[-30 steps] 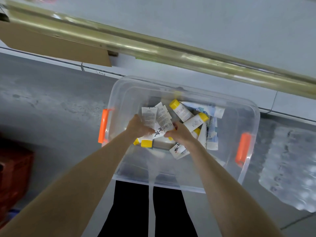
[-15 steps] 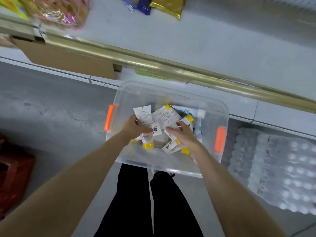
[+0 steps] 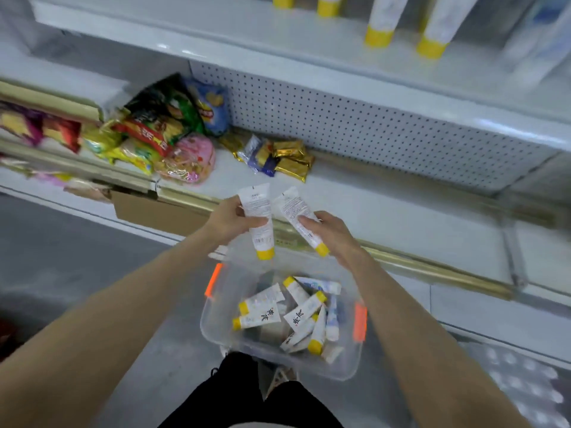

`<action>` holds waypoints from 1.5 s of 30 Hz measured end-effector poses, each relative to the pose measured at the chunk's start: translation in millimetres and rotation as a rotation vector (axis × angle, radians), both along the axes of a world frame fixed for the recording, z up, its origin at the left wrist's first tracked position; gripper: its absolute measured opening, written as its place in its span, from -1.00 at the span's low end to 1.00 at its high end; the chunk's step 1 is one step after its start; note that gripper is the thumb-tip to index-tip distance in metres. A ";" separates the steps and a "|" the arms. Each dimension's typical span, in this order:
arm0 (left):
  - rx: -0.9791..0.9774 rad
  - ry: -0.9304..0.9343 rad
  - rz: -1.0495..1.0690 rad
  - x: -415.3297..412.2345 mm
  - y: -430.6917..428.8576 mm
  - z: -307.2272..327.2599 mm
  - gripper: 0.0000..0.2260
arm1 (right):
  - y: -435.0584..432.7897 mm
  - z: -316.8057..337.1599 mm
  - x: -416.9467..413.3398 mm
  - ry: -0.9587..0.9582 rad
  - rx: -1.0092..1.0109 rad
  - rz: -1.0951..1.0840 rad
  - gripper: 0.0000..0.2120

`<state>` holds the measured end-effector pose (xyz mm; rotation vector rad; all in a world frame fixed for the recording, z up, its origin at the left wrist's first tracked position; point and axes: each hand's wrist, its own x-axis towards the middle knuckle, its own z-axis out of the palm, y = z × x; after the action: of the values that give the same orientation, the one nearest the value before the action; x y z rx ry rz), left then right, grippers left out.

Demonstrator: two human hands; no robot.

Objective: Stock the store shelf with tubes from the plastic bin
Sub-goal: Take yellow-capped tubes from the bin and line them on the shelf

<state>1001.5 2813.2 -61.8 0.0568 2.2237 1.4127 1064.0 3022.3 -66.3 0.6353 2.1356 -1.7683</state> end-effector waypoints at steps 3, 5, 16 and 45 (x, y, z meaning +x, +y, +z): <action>0.018 0.156 0.002 -9.8 6.4 50.6 -0.67 | 9.8 50.8 -13.7 0.098 0.016 0.025 -0.74; 0.046 0.227 -0.008 -15.4 10.4 81.0 -0.66 | 14.4 81.7 -21.7 0.162 0.025 0.050 -0.74; 0.166 0.551 -0.041 -48.7 11.7 213.9 -0.64 | 14.7 221.7 -61.7 0.527 0.049 0.097 -0.64; 0.288 0.509 -0.203 -234.0 34.1 272.6 -0.69 | 0.6 289.5 -205.3 0.576 0.287 -0.239 -0.68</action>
<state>767.5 2847.3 210.8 0.7966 2.2847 1.7316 858.7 3022.9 223.2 0.5047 2.8404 -1.9645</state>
